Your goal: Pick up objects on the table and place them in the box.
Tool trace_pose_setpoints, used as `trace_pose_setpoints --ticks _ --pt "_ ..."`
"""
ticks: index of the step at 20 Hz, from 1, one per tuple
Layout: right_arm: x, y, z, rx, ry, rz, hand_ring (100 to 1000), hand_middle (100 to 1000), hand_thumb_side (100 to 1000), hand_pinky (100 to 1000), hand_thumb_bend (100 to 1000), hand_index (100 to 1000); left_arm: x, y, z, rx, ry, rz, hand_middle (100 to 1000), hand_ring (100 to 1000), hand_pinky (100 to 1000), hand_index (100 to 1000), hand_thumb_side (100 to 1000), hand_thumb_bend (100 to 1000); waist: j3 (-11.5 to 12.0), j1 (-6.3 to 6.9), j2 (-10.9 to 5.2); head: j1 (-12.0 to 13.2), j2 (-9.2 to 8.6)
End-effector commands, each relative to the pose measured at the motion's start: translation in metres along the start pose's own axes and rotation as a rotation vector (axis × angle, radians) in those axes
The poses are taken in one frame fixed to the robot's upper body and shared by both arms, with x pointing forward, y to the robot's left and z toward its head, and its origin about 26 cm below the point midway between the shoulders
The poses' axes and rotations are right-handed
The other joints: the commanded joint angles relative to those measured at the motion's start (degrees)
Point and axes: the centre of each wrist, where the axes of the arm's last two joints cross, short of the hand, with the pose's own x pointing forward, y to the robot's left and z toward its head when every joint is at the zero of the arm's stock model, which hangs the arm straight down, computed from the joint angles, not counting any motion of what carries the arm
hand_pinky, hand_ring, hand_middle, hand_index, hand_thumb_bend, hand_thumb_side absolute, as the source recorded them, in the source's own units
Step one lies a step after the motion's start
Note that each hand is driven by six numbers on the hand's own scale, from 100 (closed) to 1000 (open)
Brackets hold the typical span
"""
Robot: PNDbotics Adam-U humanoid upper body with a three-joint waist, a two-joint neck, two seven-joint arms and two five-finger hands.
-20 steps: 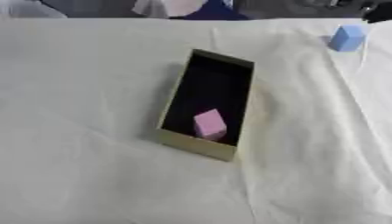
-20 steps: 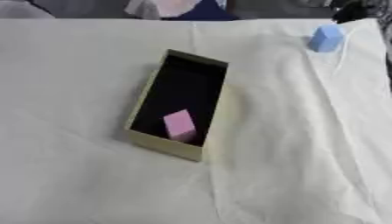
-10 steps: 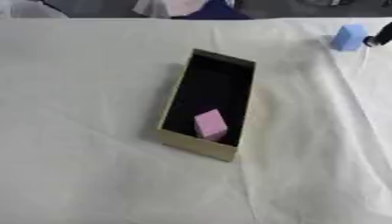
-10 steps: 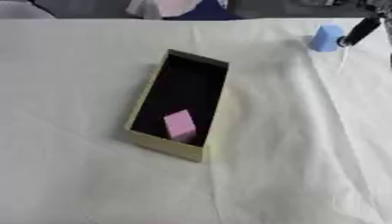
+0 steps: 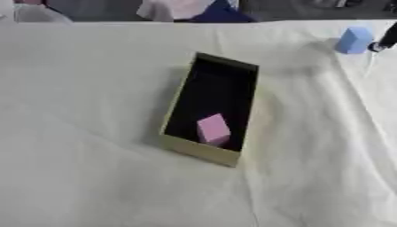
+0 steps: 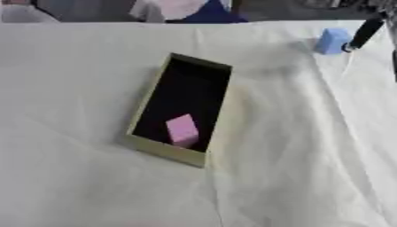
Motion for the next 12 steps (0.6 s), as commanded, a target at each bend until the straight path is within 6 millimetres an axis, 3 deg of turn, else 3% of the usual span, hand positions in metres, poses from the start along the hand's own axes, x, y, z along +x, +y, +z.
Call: trace_pose_setpoints --ticks 1,7,12 --pt "-0.002 -0.015 0.002 -0.022 0.042 0.000 1000 945 100 959 444 1000 0.008 0.002 -0.009 -0.015 -0.042 -0.008 744 750 715 880 754 297 0.2 0.09 -0.79 -0.1 -0.76" --pt "0.005 -0.013 -0.003 -0.001 0.062 -0.021 1000 942 100 960 398 1000 0.008 0.002 -0.009 -0.017 -0.042 -0.005 744 750 715 880 754 294 0.4 0.33 -0.37 -0.1 -0.95" --pt "0.009 -0.013 -0.005 0.009 0.090 -0.030 1000 941 100 963 307 1000 0.009 0.001 -0.010 -0.019 -0.047 -0.001 744 750 714 880 748 289 0.6 0.63 0.07 -0.5 -1.15"
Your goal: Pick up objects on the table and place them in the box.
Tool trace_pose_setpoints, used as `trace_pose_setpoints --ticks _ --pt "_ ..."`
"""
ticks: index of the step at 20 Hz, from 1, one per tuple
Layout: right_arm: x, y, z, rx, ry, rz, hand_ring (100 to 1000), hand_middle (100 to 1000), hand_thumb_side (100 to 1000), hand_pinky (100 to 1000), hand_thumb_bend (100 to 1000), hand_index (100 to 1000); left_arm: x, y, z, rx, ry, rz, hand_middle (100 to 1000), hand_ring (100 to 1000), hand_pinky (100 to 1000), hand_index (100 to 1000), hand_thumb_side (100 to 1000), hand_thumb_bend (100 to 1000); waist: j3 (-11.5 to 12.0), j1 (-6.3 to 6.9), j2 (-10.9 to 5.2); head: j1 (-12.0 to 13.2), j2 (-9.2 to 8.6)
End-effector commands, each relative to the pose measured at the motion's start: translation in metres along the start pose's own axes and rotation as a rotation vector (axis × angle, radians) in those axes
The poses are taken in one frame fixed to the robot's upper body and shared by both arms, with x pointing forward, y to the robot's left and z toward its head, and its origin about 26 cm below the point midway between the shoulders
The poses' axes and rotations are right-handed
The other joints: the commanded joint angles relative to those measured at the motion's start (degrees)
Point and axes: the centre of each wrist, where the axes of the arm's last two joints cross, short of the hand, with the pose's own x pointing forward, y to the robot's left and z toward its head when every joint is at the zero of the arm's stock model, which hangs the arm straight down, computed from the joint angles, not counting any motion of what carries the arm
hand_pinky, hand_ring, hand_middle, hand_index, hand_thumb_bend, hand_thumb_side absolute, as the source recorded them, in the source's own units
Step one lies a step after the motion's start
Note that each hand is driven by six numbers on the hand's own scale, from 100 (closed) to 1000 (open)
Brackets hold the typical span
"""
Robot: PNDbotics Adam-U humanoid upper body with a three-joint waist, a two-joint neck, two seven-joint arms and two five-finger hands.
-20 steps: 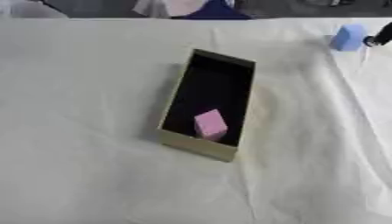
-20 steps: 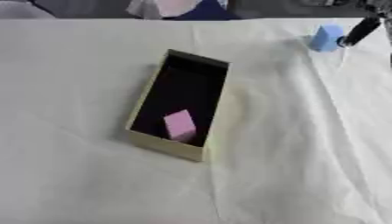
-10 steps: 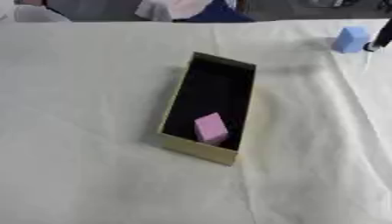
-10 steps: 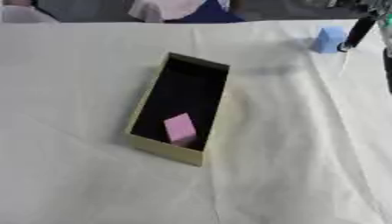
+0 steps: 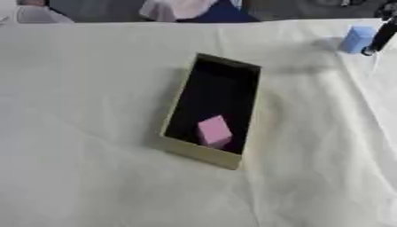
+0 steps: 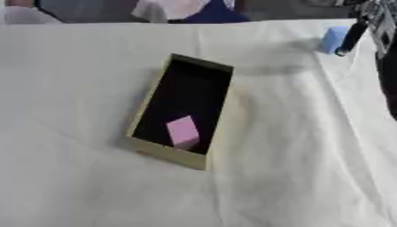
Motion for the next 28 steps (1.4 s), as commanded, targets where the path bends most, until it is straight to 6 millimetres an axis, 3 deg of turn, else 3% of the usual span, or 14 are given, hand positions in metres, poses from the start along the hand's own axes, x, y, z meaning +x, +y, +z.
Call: trace_pose_setpoints --ticks 1,12,28 --pt "-0.005 -0.016 0.005 -0.039 0.039 -0.020 1000 935 100 963 288 1000 0.008 0.001 -0.009 -0.016 -0.045 -0.002 744 750 714 880 748 289 0.1 0.10 -0.74 -0.2 -0.74" --pt "-0.002 -0.022 0.007 -0.087 0.059 -0.058 987 922 100 964 258 1000 0.008 0.001 -0.009 -0.016 -0.047 0.001 744 750 712 881 749 283 0.0 0.37 -0.07 -0.2 -1.32" --pt "-0.003 -0.035 0.010 -0.171 0.069 -0.009 986 930 100 965 318 1000 0.009 0.000 -0.010 -0.019 -0.048 0.004 745 750 710 881 755 269 0.2 0.77 1.22 0.3 -2.72"
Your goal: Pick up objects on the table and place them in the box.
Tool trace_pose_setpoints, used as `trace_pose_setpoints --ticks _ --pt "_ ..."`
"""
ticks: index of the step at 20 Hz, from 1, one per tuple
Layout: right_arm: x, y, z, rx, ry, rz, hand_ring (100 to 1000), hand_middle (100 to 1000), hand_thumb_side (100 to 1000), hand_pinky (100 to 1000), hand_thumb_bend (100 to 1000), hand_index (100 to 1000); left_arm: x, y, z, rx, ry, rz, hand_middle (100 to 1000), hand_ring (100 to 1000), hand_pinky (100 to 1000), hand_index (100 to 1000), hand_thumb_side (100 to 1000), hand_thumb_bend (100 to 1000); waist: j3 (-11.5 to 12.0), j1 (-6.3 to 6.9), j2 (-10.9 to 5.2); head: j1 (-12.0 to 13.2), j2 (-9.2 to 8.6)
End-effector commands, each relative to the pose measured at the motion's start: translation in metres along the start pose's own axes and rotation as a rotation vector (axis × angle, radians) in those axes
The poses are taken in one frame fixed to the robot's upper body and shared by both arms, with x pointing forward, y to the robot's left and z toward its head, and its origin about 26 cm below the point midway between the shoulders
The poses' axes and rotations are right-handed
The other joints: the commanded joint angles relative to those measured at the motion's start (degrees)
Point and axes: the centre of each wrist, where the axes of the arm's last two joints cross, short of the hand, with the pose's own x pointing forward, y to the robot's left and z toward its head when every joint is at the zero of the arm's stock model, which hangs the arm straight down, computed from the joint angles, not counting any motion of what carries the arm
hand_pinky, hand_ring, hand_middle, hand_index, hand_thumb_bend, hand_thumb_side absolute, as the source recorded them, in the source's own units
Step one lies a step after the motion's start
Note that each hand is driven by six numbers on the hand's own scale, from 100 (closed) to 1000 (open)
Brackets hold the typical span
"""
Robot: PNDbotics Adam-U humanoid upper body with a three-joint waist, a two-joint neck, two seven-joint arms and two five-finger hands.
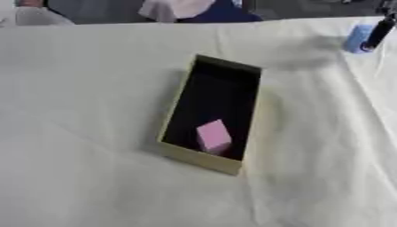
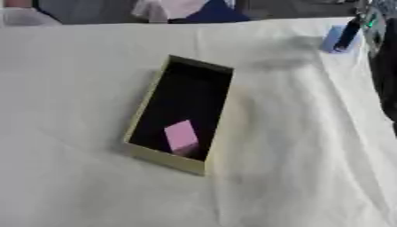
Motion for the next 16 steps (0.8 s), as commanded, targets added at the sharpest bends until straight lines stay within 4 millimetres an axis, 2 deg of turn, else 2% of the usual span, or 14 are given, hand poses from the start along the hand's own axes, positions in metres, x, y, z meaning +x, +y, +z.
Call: trace_pose_setpoints --ticks 1,8,9,16 --pt "-0.011 -0.018 0.003 -0.055 0.024 0.002 988 932 100 966 319 1000 0.008 0.001 -0.008 -0.016 -0.039 -0.002 745 750 709 881 755 268 0.1 0.07 -0.82 0.3 -0.72" --pt "-0.024 -0.017 -0.003 -0.048 0.037 -0.011 983 924 100 962 305 1000 0.008 0.001 -0.008 -0.016 -0.040 -0.004 745 750 709 881 758 264 0.0 0.37 -0.25 0.3 -1.07" --pt "-0.026 -0.017 -0.003 -0.049 0.034 -0.014 983 922 100 962 328 1000 0.008 0.001 -0.008 -0.016 -0.040 -0.002 745 749 708 881 757 263 -0.1 0.39 -0.20 0.3 -1.11" --pt "-0.026 -0.017 -0.004 -0.052 0.036 -0.040 973 913 100 958 249 1000 0.008 0.000 -0.008 -0.018 -0.042 -0.001 746 749 707 882 758 259 0.3 0.55 0.40 -0.1 -1.48"
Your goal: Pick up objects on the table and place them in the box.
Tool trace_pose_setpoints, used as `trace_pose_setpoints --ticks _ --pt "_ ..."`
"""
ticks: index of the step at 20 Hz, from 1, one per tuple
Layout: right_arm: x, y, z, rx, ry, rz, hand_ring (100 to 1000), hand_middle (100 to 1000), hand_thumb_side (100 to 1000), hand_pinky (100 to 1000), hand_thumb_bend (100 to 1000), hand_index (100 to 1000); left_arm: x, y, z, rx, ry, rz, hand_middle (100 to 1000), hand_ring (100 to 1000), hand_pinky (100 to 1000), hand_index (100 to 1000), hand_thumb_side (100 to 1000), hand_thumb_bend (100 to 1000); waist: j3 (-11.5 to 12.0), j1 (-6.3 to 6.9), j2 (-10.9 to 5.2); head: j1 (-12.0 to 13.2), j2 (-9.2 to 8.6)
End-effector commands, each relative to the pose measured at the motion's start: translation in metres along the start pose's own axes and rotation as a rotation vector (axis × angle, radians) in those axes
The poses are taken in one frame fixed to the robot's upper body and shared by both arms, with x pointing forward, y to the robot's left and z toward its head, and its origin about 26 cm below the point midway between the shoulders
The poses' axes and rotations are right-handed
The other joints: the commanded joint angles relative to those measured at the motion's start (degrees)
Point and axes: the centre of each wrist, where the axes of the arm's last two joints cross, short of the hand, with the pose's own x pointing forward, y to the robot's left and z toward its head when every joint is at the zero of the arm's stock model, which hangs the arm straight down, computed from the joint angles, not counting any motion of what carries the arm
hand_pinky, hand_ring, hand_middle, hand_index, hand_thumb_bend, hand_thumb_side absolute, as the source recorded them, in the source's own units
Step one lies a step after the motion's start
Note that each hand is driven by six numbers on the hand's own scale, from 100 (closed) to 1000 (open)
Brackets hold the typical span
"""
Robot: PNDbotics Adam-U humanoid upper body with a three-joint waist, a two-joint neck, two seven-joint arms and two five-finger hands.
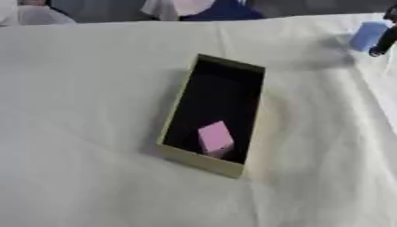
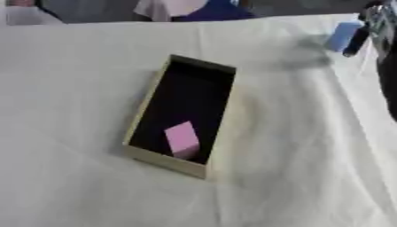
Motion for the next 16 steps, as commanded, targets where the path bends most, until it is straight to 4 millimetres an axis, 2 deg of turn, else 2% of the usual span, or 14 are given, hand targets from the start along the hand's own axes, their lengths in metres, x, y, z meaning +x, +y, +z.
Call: trace_pose_setpoints --ticks 1,8,16 --pt "-0.010 -0.023 0.006 -0.067 0.019 -0.034 971 911 100 957 238 1000 0.008 0.000 -0.008 -0.017 -0.041 -0.002 746 750 707 882 758 258 0.2 0.09 -0.84 -0.2 -0.80" --pt "-0.006 -0.032 0.011 -0.130 0.027 -0.077 964 908 100 955 184 1000 0.008 0.000 -0.008 -0.017 -0.043 0.000 746 749 706 882 761 255 0.5 0.06 -0.32 -0.4 -1.22" --pt "-0.005 -0.037 0.013 -0.106 0.082 -0.089 972 917 100 954 202 1000 0.008 -0.001 -0.009 -0.021 -0.047 0.002 746 749 705 882 763 250 1.0 -0.08 0.32 -0.4 -1.88"
